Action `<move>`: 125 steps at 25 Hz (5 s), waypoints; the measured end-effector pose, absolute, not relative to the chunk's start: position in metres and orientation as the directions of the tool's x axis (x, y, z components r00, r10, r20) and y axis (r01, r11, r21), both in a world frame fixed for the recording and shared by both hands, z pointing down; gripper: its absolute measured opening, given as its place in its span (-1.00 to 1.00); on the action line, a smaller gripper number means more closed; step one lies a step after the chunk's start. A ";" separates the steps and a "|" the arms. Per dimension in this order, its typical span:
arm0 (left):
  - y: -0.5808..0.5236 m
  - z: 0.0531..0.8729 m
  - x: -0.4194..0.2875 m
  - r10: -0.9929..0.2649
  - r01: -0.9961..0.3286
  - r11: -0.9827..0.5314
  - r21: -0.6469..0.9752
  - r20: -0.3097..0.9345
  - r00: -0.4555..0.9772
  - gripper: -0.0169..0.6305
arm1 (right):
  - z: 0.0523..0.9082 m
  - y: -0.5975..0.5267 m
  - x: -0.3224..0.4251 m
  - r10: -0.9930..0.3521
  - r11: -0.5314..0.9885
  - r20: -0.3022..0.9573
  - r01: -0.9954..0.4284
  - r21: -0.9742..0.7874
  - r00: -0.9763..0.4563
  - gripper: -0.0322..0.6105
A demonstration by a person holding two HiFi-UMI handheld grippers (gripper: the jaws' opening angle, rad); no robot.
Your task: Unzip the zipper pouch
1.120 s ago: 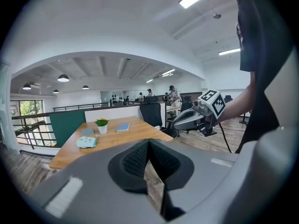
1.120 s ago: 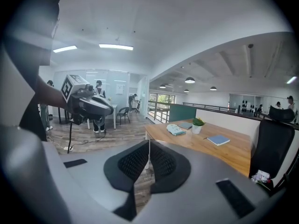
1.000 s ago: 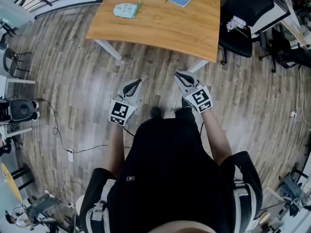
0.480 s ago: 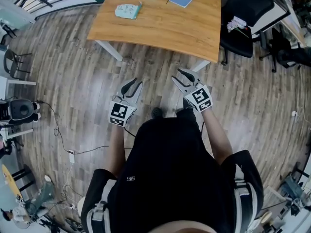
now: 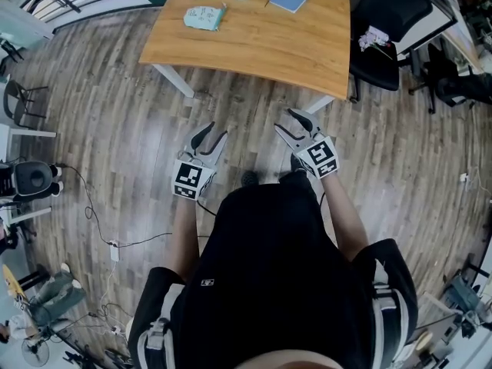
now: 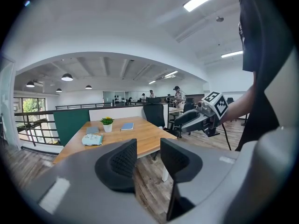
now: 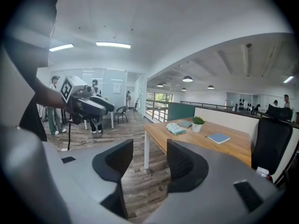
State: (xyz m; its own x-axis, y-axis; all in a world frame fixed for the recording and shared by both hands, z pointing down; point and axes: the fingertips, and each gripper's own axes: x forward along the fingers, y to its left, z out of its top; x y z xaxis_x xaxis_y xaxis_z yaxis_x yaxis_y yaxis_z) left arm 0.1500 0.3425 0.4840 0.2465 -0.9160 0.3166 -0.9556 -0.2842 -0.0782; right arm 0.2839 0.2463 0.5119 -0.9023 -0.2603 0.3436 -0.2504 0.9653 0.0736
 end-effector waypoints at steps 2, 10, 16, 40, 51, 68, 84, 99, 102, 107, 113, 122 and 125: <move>0.347 0.484 0.143 -0.917 -0.956 -0.284 -0.080 0.315 0.246 -0.46 | 0.513 0.248 0.281 -0.268 0.963 0.346 -0.259 0.073 -0.899 -0.19; 0.361 0.484 0.119 -0.916 -0.958 -0.280 -0.062 0.317 0.248 -0.46 | 0.513 0.260 0.256 -0.274 0.961 0.343 -0.270 0.061 -0.899 -0.18; 0.366 0.482 0.109 -0.924 -0.966 -0.253 -0.057 0.311 0.223 -0.47 | 0.518 0.265 0.245 -0.247 0.968 0.355 -0.245 0.052 -0.902 -0.18; 0.329 0.495 0.079 -0.933 -0.988 -0.152 -0.027 0.335 0.134 -0.51 | 0.530 0.195 0.207 -0.192 0.981 0.371 -0.187 0.049 -0.909 -0.19; 0.277 0.492 0.049 -0.934 -0.994 -0.105 -0.024 0.347 0.091 -0.53 | 0.523 0.128 0.164 -0.164 0.986 0.366 -0.158 0.046 -0.916 -0.20; 0.217 0.483 0.007 -0.929 -0.999 0.037 -0.017 0.367 -0.041 -0.55 | 0.524 0.059 0.101 -0.017 1.000 0.392 -0.010 0.020 -0.920 -0.22; 0.139 0.481 -0.016 -0.912 -0.980 0.195 -0.042 0.360 -0.197 -0.55 | 0.535 -0.022 0.054 0.150 0.983 0.415 0.181 0.036 -0.897 -0.29; 0.085 0.483 -0.020 -0.902 -0.986 0.164 -0.038 0.398 -0.166 -0.55 | 0.556 -0.062 0.053 0.168 0.984 0.429 0.179 -0.014 -0.888 -0.33; 0.078 0.486 -0.027 -0.904 -0.990 0.140 -0.030 0.403 -0.140 -0.56 | 0.554 -0.066 0.050 0.147 0.988 0.429 0.155 -0.015 -0.892 -0.33; 0.056 0.498 -0.047 -0.907 -0.999 0.049 -0.010 0.417 -0.049 -0.56 | 0.553 -0.078 0.039 0.073 0.997 0.430 0.077 -0.008 -0.900 -0.33; 0.008 0.518 -0.081 -0.878 -0.985 -0.164 -0.056 0.464 0.120 -0.56 | 0.567 -0.105 0.033 -0.079 0.994 0.459 -0.105 -0.031 -0.885 -0.35; -0.033 0.559 -0.127 -0.810 -0.932 -0.356 -0.062 0.518 0.275 -0.57 | 0.574 -0.121 0.008 -0.240 0.931 0.435 -0.332 -0.149 -0.868 -0.37; -0.036 0.574 -0.133 -0.786 -0.918 -0.394 -0.054 0.538 0.306 -0.57 | 0.577 -0.122 -0.003 -0.264 0.924 0.444 -0.356 -0.138 -0.856 -0.37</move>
